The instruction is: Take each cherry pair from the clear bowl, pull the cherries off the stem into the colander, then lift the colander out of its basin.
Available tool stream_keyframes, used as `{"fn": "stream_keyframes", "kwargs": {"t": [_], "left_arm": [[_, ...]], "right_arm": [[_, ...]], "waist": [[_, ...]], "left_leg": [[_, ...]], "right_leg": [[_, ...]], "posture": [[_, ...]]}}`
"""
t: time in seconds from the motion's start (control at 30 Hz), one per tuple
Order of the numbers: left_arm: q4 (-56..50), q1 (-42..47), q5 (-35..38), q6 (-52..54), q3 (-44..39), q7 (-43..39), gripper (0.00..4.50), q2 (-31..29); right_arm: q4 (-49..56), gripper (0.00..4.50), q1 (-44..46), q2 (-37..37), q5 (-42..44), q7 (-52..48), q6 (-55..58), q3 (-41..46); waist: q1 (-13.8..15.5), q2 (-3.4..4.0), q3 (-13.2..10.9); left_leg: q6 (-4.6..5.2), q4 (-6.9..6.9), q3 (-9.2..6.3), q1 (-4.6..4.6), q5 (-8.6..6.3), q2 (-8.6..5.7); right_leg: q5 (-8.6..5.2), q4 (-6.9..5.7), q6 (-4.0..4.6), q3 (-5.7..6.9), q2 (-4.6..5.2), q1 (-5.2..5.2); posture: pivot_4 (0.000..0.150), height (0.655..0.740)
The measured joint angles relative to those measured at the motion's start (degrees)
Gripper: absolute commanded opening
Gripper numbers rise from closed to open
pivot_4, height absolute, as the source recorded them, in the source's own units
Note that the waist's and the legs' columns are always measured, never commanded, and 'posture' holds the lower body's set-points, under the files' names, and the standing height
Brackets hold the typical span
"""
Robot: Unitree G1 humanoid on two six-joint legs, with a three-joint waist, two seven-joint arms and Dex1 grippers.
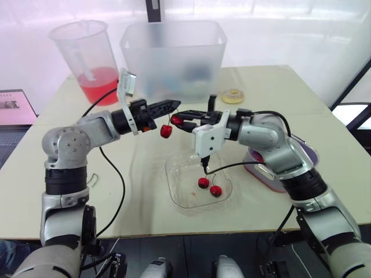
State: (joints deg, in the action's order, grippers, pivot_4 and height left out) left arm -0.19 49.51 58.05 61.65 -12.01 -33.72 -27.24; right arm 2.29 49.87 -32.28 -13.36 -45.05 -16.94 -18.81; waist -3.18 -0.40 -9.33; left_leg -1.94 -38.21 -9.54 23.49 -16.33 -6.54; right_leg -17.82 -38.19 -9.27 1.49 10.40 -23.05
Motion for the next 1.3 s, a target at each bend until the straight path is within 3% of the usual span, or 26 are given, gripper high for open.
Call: {"fn": "stream_keyframes", "kwargs": {"t": [0.03, 0.2, 0.27, 0.43, 0.6, 0.77, 0.83, 1.03, 1.3], "left_arm": [[0.0, 0.0, 0.0, 0.0, 0.0, -0.03, 0.0, 0.1], [0.38, 0.23, -0.1, -1.15, -0.37, 0.08, 0.0, 0.43], [0.77, 0.55, -0.13, -1.42, -0.37, -0.1, 0.0, 0.42], [2.16, 0.8, -0.72, -2.23, -0.43, -1.19, 0.0, 0.07], [0.96, 0.61, -0.65, -2.64, -0.37, -5.58, 0.0, -1.47], [-2.53, 0.04, -0.06, -4.67, 0.12, -12.44, 0.0, -2.08], [-2.79, 0.04, -0.03, -4.71, 0.21, -13.3, 0.0, -2.05], [-4.97, -0.79, 0.7, -4.55, 0.57, -13.48, 0.0, -1.14], [-6.98, -1.74, 1.81, -4.44, 1.08, -12.74, 0.0, -0.76]], "right_arm": [[0.23, 1.42, 0.0, -0.01, 0.94, -0.84, 0.67, 0.2], [1.05, 3.74, -0.65, -0.74, 3.13, -3.43, 1.38, 0.78], [2.04, 4.46, -1.26, -2.12, 3.69, -4.49, 1.23, 1.43], [6.0, 4.46, -4.09, -4.92, 9.39, -7.03, 6.41, 5.39], [6.46, 4.46, -4.8, -5.25, 19.23, -6.16, 25.28, 14.02], [6.92, 4.46, 2.42, -5.74, 56.22, -9.68, 67.53, 26.01], [8.57, 4.46, 3.27, -6.12, 62.17, -9.07, 73.77, 28.18], [10.03, 4.46, -1.95, -0.65, 68.7, -2.96, 81.48, 27.0], [10.94, 4.46, -1.97, 4.27, 68.74, 2.38, 80.58, 25.64]], "waist": [[0.0, 0.0, 0.0], [0.16, 0.0, 0.0], [0.32, 0.0, 0.0], [0.62, 0.0, 0.0], [0.6, 0.0, 0.0], [0.61, 0.02, -0.01], [0.68, 0.0, 0.0], [0.67, -0.01, 0.01], [0.69, -0.01, 0.01]], "left_leg": [[0.0, 0.0, 0.0, 0.0, 0.0, 0.0], [0.0, -0.01, 0.0, 0.0, 0.0, 0.0], [0.0, -0.02, 0.01, 0.0, 0.0, -0.01], [0.0, -0.05, 0.0, 0.0, 0.0, -0.01], [0.0, -0.03, 0.0, 0.0, 0.0, 0.01], [0.0, -0.01, -0.03, -0.01, 0.0, 0.06], [0.01, -0.01, -0.05, -0.04, 0.0, 0.06], [0.01, -0.05, -0.02, -0.04, 0.0, -0.01], [0.01, -0.07, -0.05, -0.04, 0.0, -0.02]], "right_leg": [[0.0, 0.0, 0.0, 0.0, 0.0, 0.01], [0.0, 0.01, 0.0, 0.0, 0.0, 0.01], [0.0, 0.01, 0.0, 0.0, 0.01, 0.01], [0.0, 0.03, 0.0, 0.01, 0.01, 0.07], [0.0, 0.05, 0.0, 0.01, 0.01, 0.08], [0.01, 0.11, 0.01, 0.06, 0.01, 0.16], [0.01, 0.12, 0.01, 0.07, 0.01, 0.2], [0.01, 0.08, 0.01, 0.05, 0.11, 0.2], [0.01, 0.07, 0.01, 0.05, 0.1, 0.21]], "posture": [[0.15, 0.74], [0.15, 0.74], [0.15, 0.74], [0.15, 0.74], [0.15, 0.74], [0.15, 0.74], [0.15, 0.74], [0.15, 0.74], [0.15, 0.74]]}}
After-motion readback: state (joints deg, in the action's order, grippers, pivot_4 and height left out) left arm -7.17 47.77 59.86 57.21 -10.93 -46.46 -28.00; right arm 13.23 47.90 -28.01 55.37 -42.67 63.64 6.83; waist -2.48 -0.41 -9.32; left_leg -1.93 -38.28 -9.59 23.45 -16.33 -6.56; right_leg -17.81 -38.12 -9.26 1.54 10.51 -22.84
